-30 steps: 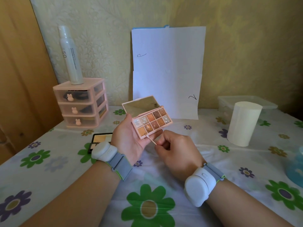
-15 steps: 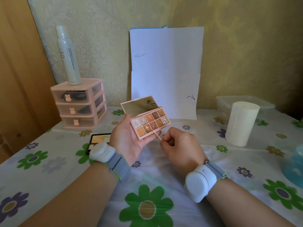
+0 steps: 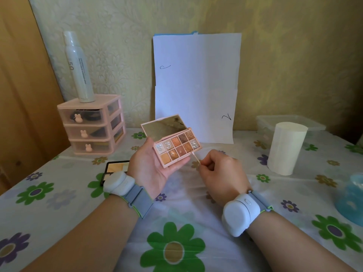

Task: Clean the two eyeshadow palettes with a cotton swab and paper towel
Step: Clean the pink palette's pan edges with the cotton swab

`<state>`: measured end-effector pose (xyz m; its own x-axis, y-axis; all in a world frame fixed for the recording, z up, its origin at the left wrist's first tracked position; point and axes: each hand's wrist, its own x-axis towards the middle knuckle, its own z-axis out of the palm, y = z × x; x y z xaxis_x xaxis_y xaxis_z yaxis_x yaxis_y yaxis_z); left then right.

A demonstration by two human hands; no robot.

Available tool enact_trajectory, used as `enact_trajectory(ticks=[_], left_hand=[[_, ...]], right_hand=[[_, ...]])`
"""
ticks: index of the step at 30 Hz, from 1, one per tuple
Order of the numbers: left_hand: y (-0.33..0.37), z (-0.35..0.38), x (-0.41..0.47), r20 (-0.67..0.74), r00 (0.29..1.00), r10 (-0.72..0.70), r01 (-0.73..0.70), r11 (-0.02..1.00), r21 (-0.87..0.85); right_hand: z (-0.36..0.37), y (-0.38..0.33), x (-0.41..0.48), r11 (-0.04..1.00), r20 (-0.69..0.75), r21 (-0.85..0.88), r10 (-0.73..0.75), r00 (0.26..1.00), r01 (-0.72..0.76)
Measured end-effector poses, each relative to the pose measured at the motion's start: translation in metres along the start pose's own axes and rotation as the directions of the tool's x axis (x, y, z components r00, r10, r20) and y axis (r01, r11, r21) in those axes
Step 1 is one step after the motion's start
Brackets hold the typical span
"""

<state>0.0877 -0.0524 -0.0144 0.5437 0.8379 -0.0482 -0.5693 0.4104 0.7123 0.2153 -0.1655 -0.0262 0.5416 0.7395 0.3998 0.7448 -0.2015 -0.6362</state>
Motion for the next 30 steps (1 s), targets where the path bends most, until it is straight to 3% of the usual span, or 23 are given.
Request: enact_trajectory(ticks=[30], left_hand=[[0.0019, 0.0019, -0.0004, -0.031, 0.999, 0.014, -0.015, 1.0, -0.009]], right_hand=[[-0.006, 0.0053, 0.0034, 0.998, -0.067, 0.041, 0.046, 0.997, -0.043]])
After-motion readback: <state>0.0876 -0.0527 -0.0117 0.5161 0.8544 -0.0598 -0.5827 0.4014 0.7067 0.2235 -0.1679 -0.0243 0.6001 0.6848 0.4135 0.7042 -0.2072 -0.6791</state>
